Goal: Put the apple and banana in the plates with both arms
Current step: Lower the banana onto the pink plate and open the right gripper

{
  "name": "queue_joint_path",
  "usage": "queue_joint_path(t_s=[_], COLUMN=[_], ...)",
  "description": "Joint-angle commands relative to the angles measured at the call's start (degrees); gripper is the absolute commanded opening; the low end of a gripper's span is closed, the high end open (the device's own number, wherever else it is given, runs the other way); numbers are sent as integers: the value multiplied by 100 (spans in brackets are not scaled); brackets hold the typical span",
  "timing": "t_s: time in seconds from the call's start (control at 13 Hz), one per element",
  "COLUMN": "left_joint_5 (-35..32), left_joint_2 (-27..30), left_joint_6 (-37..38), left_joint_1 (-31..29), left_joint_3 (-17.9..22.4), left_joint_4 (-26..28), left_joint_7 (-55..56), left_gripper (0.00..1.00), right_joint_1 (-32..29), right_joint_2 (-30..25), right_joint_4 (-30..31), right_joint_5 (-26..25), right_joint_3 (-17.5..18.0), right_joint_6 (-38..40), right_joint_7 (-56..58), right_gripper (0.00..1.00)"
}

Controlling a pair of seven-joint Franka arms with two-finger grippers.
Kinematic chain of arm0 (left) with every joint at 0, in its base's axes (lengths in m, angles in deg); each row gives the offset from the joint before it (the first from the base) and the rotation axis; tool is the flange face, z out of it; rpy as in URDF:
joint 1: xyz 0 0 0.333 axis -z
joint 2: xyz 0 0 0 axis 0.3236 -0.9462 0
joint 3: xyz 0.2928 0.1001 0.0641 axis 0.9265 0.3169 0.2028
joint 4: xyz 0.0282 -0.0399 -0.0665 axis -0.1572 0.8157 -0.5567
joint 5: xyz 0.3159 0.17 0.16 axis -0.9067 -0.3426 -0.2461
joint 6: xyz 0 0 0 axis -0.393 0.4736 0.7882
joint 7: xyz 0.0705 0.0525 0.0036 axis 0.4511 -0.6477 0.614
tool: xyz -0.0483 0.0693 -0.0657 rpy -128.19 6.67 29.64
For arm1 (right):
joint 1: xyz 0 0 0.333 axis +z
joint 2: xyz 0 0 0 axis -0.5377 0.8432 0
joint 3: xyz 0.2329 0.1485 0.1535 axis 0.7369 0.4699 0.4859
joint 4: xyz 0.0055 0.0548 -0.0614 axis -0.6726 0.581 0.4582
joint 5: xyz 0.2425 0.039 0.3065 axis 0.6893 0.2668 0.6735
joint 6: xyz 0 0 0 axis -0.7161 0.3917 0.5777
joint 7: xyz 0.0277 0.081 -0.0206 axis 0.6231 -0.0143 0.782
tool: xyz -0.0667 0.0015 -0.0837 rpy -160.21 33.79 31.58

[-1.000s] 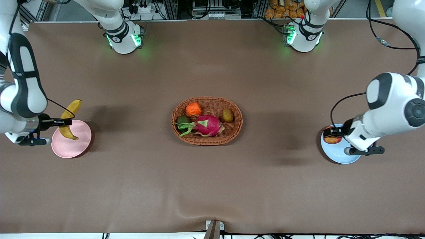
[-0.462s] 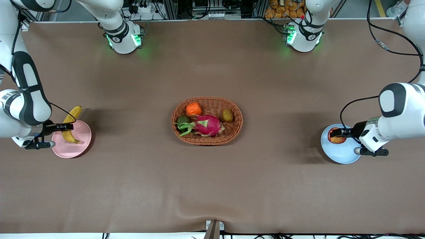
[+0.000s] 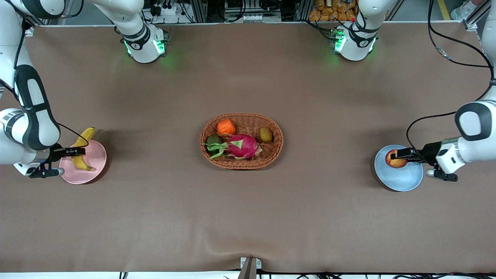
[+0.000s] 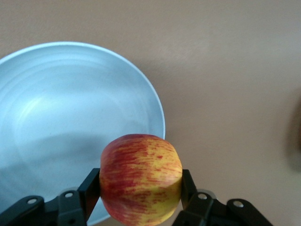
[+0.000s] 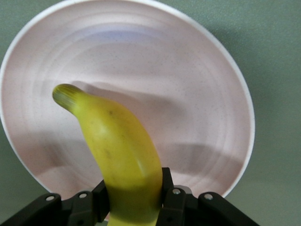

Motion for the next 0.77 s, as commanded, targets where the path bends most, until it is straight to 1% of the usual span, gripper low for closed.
queue_joint_path(t_s=[0.0, 0.08, 0.23, 0.46, 0.62, 0.69], left_joint_5=[618, 715, 1205, 1576, 1604, 1595], left_joint_2=[-212, -300, -519, -678, -845, -854], left_joint_6=[8, 8, 8, 8, 8, 8], left_joint_1=[-287, -410, -490, -534, -595, -595], left_joint_3=[-57, -57, -40, -22, -13, -13], left_joint_4=[-111, -120, -155, -155, -243, -269], left_joint_7=[-679, -854, -1372, -1436, -1471, -1471], left_gripper=[0, 0, 0, 0, 0, 0], right_joint_1=[-76, -58, -6, 12, 82, 213], right_joint_2=[115, 98, 54, 1, -305, -533], right_joint_4=[-199, -225, -452, -839, -955, -946], right_joint_5=[-51, -34, -43, -60, -60, -60], right_joint_3=[88, 88, 96, 114, 132, 123], right_joint_6=[-15, 11, 90, 598, 1012, 1048], right_joint_7=[162, 144, 135, 153, 144, 135], right_gripper=[77, 100, 100, 100, 100, 100])
